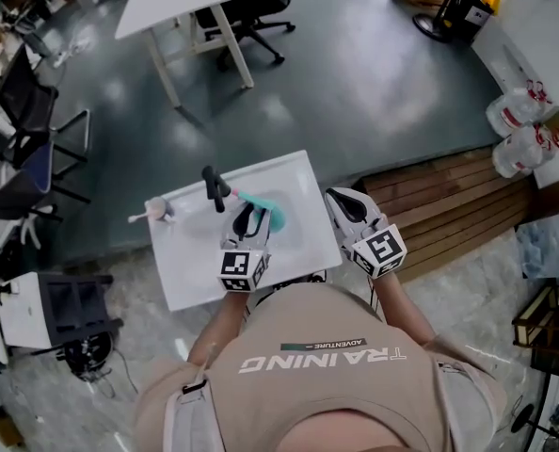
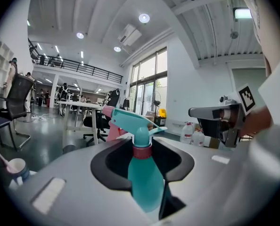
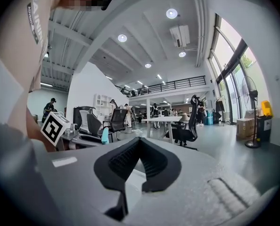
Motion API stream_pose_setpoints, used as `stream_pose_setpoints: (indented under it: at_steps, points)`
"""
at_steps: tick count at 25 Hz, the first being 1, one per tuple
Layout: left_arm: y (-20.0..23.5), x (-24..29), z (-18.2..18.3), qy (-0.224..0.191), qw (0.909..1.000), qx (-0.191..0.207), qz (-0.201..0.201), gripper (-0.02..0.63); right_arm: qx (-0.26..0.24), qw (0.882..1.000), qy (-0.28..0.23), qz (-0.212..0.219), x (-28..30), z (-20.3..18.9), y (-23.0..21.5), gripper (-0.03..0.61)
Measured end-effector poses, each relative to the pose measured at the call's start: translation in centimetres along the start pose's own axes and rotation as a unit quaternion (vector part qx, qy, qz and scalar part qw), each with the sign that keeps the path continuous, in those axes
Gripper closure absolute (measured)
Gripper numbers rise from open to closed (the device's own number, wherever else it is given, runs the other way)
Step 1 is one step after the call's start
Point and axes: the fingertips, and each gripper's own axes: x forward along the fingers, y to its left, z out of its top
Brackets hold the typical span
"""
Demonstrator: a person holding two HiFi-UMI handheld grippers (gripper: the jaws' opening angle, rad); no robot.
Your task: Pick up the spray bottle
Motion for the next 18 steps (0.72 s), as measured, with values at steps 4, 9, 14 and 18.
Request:
stream_pose_setpoints:
  at_steps: [4,9,14,18]
  points:
    - [-0.1,0.7,1.4,-0.014,0.9998,0.005,0.009,0.466,-0.007,1.0,0.009,-0.001,-0.5,0.2,-0.5,0.577]
    - [0.5,0.6,1.9,-0.017,0.9995,0.021,0.016,0.466,0.0,1.0,0.01,0.001,0.2,0.2,-0.5,0.577]
    - [1.2,0.5,2.0,-0.013,0.9995,0.021,0.019,0.466,-0.012,1.0,0.012,0.003,1.0,0.3,-0.2,0.577]
    - [1.6,1.0,2.2,-0.015,0.9995,0.018,0.019,0.466,-0.025,1.0,0.015,-0.003,1.0,0.4,-0.8,0.577]
